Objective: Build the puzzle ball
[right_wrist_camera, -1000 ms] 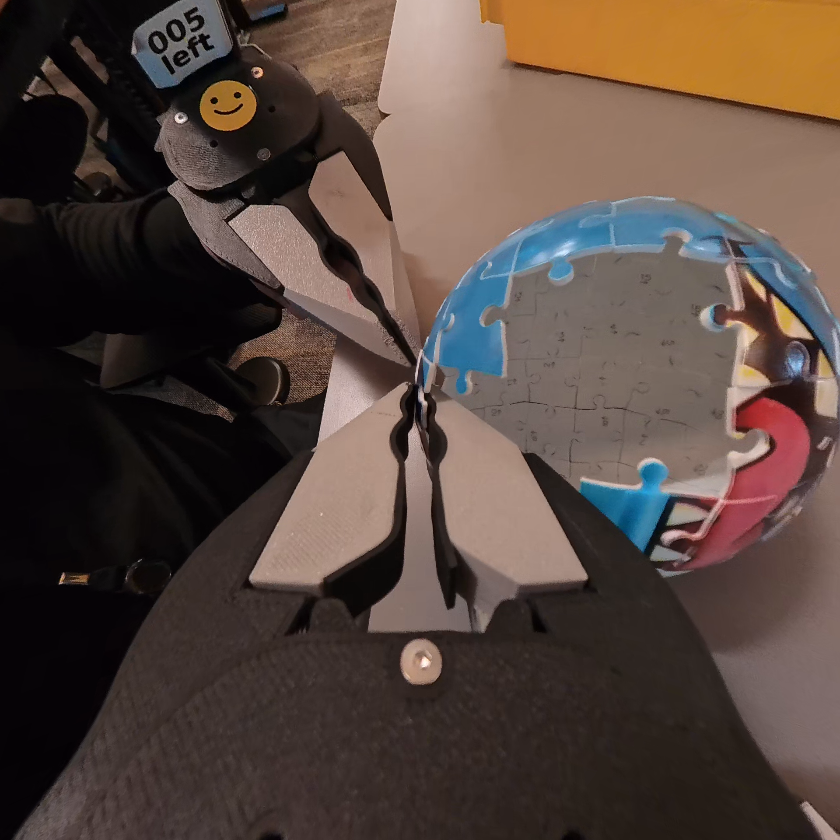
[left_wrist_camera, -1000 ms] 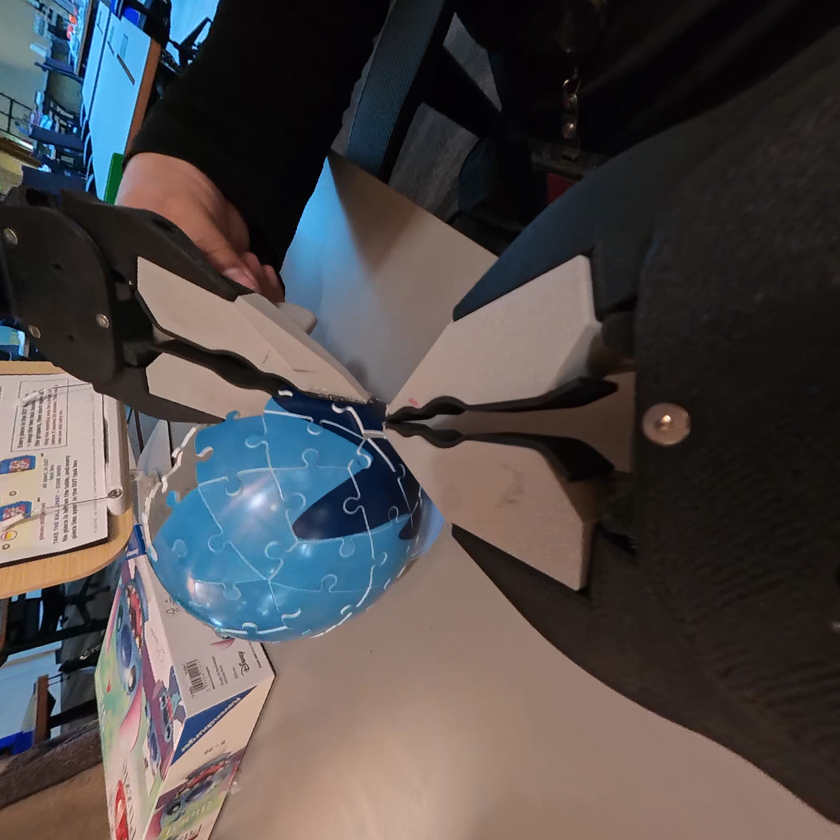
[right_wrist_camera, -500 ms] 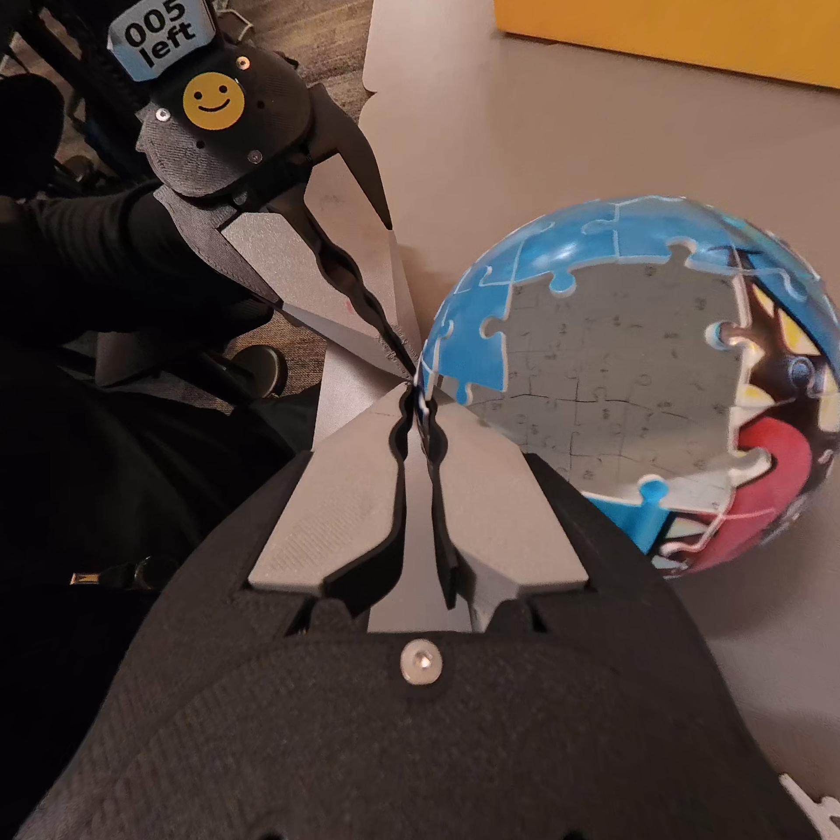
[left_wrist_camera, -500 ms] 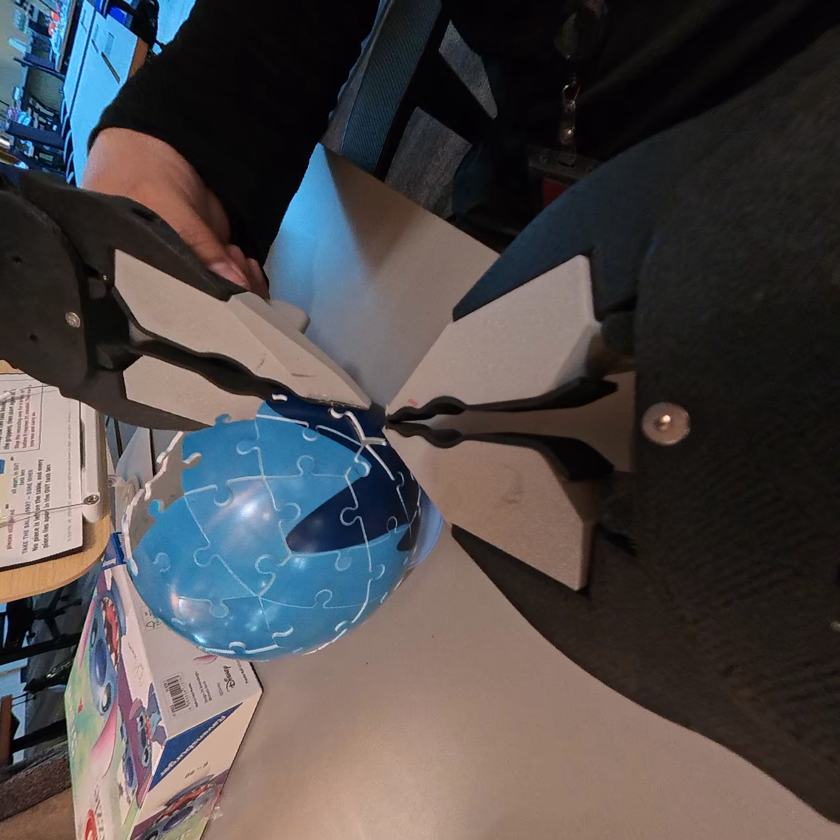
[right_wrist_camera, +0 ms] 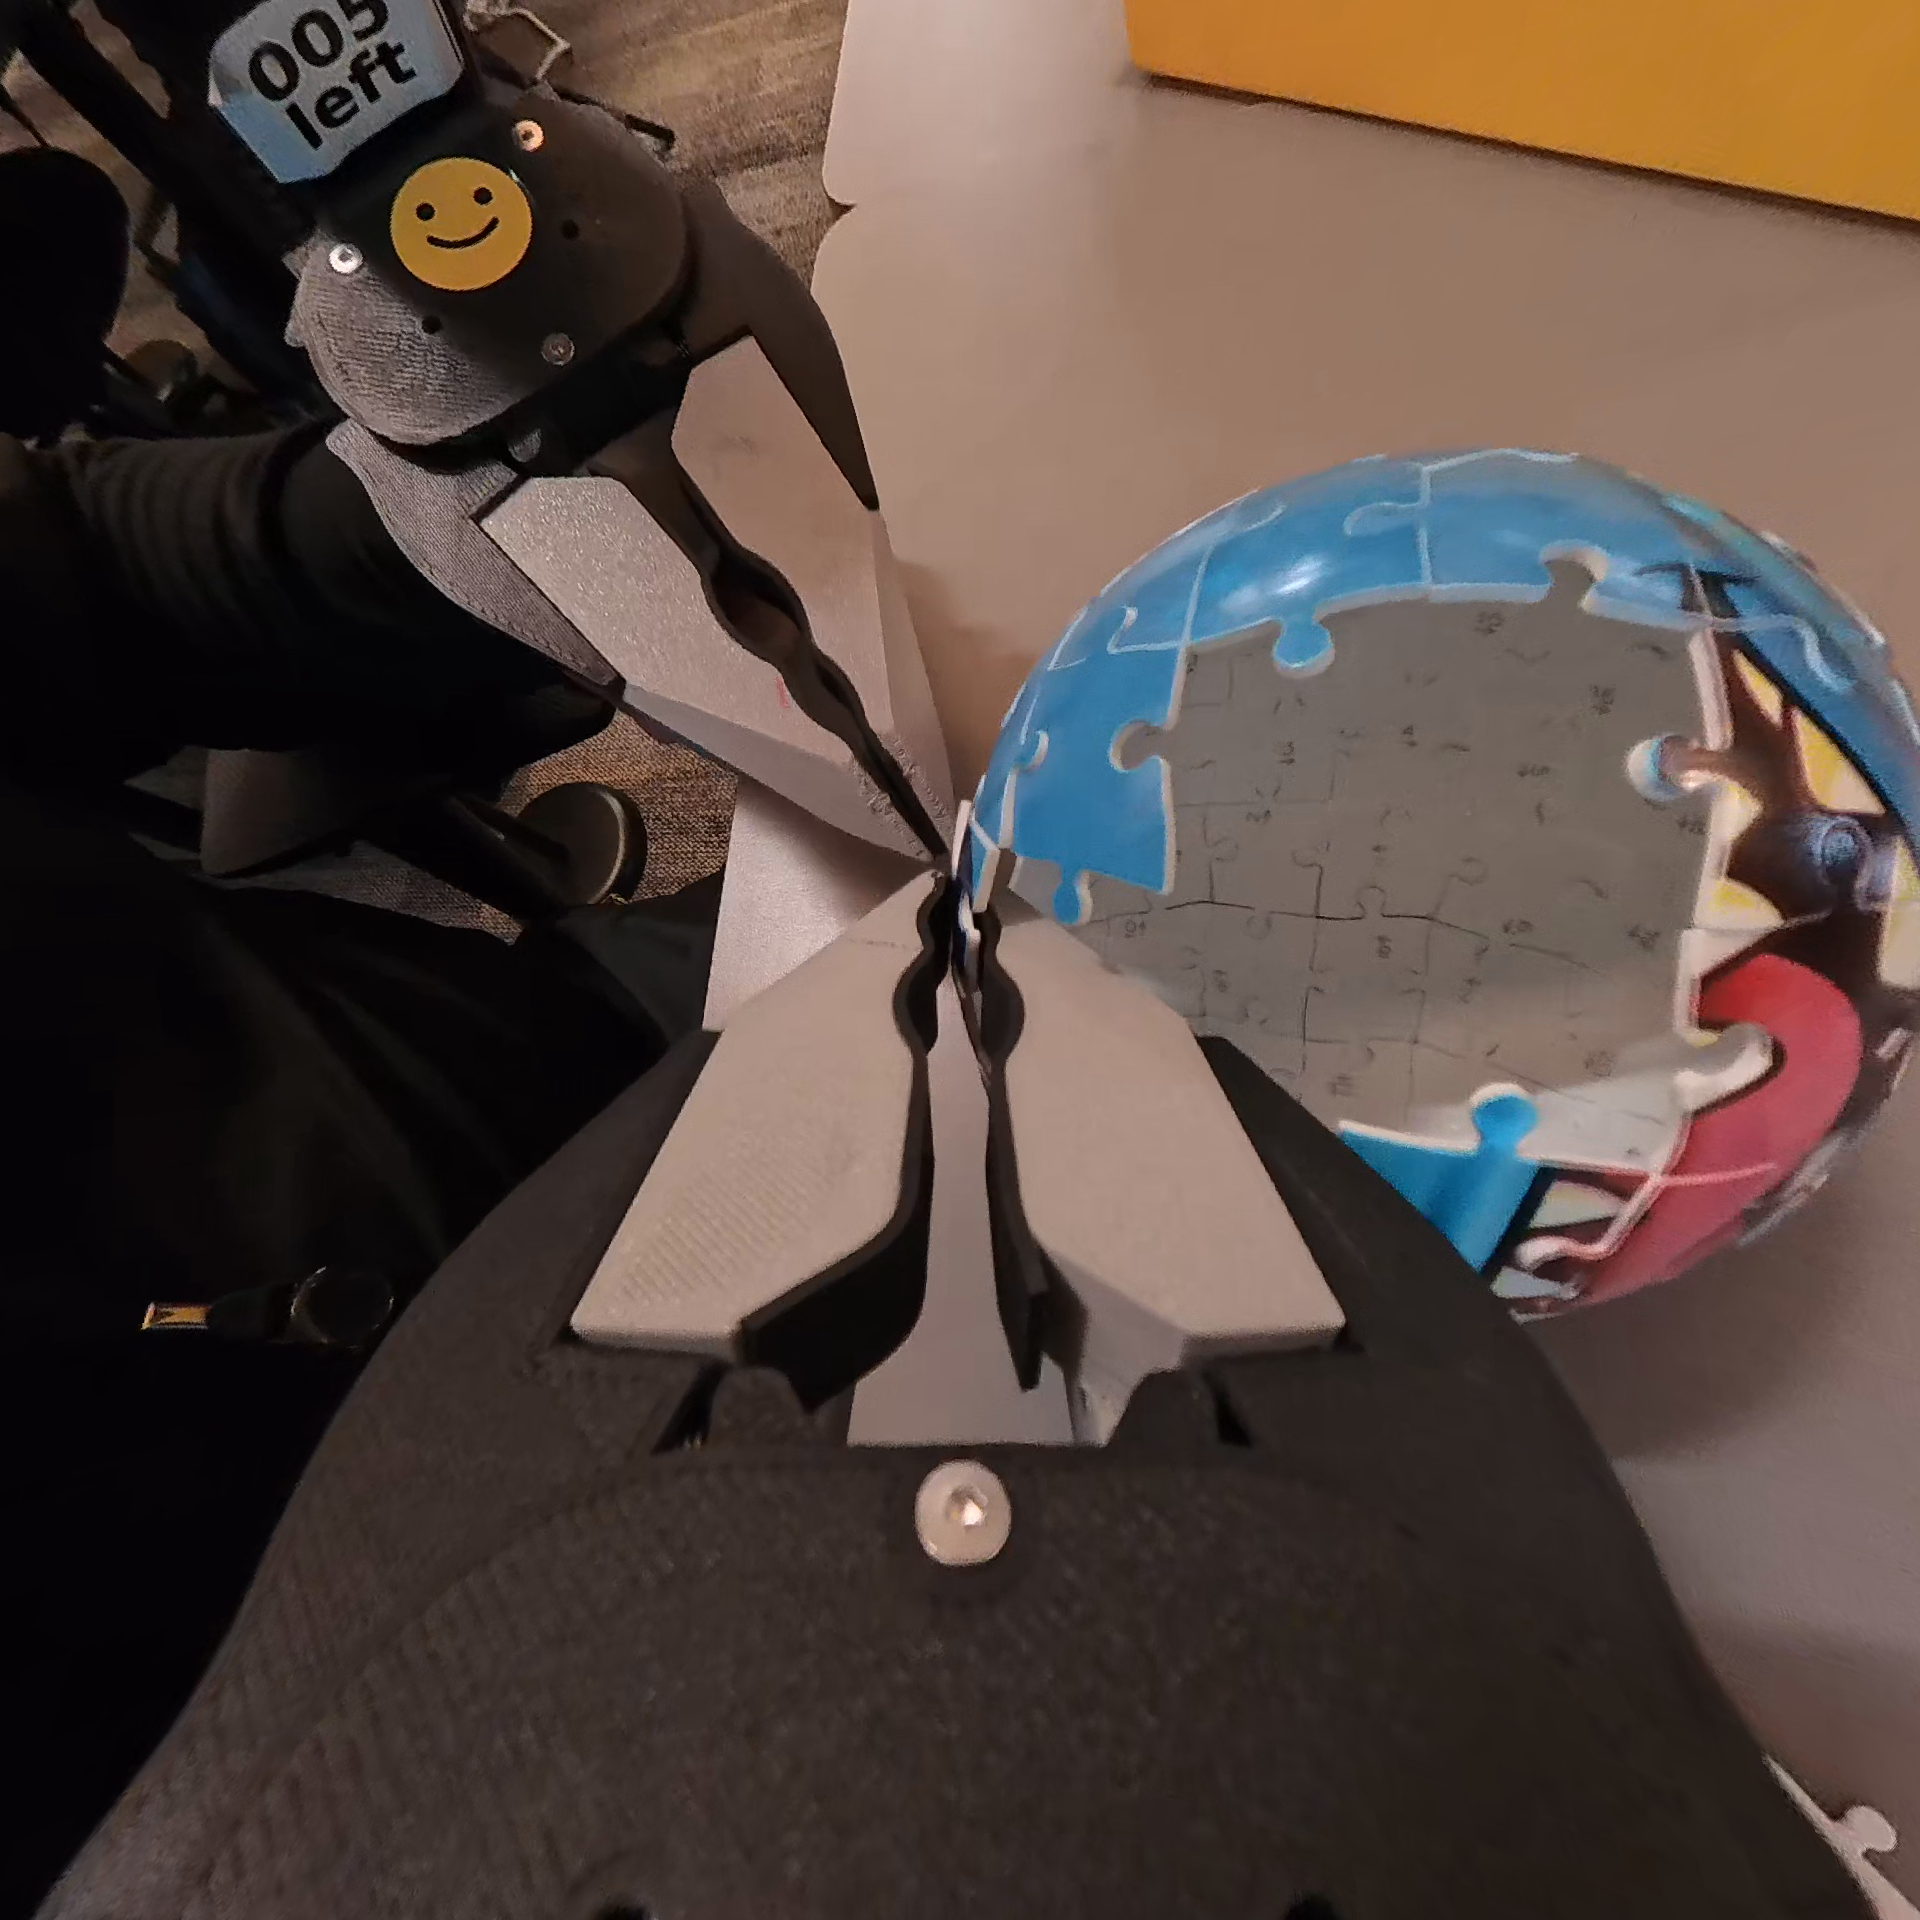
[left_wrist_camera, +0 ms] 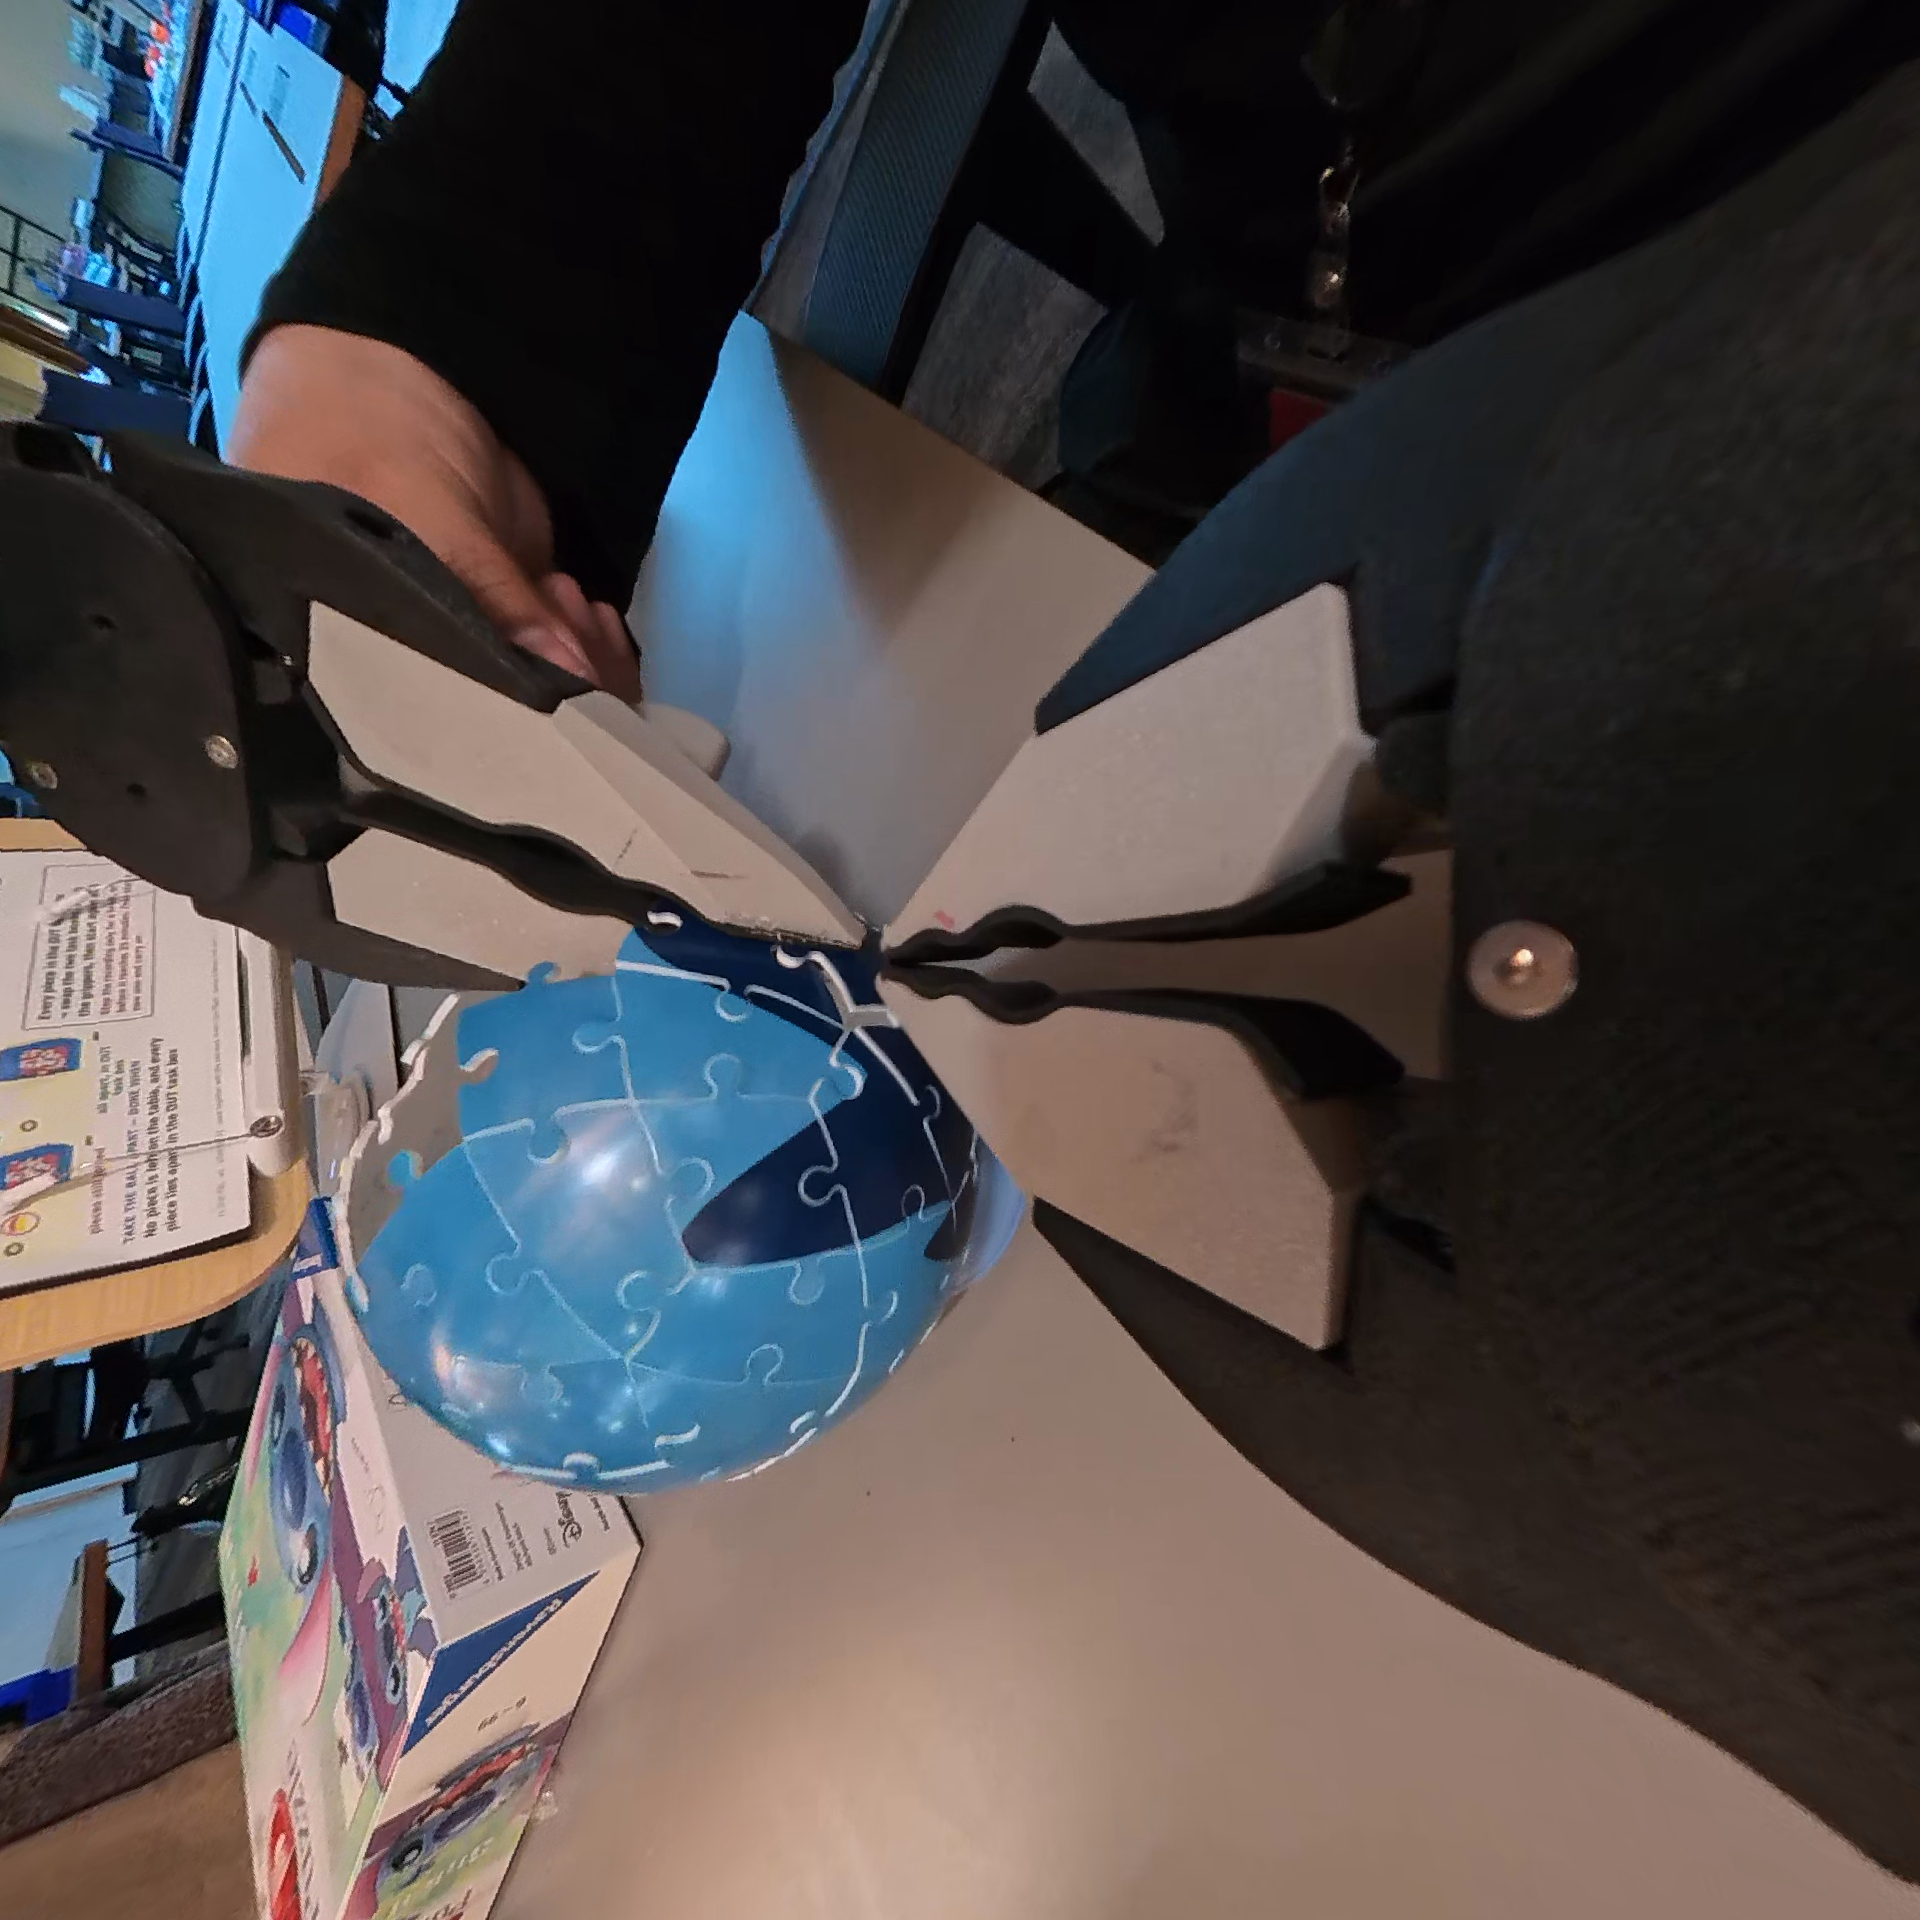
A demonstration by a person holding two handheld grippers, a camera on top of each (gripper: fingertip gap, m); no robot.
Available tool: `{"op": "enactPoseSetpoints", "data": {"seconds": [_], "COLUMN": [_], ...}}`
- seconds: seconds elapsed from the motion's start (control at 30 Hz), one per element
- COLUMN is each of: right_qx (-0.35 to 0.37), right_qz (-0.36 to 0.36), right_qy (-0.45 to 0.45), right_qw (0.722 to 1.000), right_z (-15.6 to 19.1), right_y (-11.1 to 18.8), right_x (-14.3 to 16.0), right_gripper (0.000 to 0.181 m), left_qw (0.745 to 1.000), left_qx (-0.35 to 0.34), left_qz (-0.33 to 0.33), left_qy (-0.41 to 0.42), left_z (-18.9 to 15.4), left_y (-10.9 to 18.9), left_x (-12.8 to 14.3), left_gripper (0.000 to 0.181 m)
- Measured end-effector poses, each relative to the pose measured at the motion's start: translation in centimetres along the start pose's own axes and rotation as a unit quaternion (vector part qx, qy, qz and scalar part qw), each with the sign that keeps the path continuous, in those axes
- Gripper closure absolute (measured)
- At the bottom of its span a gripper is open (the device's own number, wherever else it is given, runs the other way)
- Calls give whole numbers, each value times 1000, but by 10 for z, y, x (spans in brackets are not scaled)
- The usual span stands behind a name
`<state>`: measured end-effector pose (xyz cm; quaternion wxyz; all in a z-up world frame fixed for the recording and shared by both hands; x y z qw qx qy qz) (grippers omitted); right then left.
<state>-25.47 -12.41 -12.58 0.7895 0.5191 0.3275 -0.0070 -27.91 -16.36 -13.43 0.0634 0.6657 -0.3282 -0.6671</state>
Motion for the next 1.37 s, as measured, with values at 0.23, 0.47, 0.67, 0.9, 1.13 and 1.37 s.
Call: {"op": "enactPoseSetpoints", "data": {"seconds": [0.23,0.47,0.67,0.9,1.13,1.37], "right_qx": [-7,-20,-10,-13,-21,-34], "right_qz": [-3,-18,-22,-22,-28,-41], "right_qy": [-10,-18,-16,-9,-1,5], "right_qw": [1000,999,1000,1000,999,999], "right_z": [-1,-1,-1,-2,-1,-2], "right_y": [0,4,4,4,4,5], "right_x": [-1,-1,0,4,5,5], "right_gripper": [181,179,180,181,181,181], "left_qw": [1000,1000,1000,1000,999,998], "left_qx": [-2,-13,-7,-8,-38,-59], "left_qz": [-5,8,10,6,2,6], "left_qy": [1,-5,-3,-8,-10,-26], "left_z": [0,-1,-2,-4,-1,0], "left_y": [-1,-5,-6,-7,0,-2], "left_x": [-3,-1,-1,-3,-1,-2], "left_gripper": [181,181,181,181,177,179]}}
Point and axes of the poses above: each gripper's, where its closed fingertips meet, y back along the fingers, x out of its underside, z = x × y across the jaws, the point moved 3 cm from there along y, back along the fingers, and after that the axes turned 15 degrees about z, right-handed, at the moved point
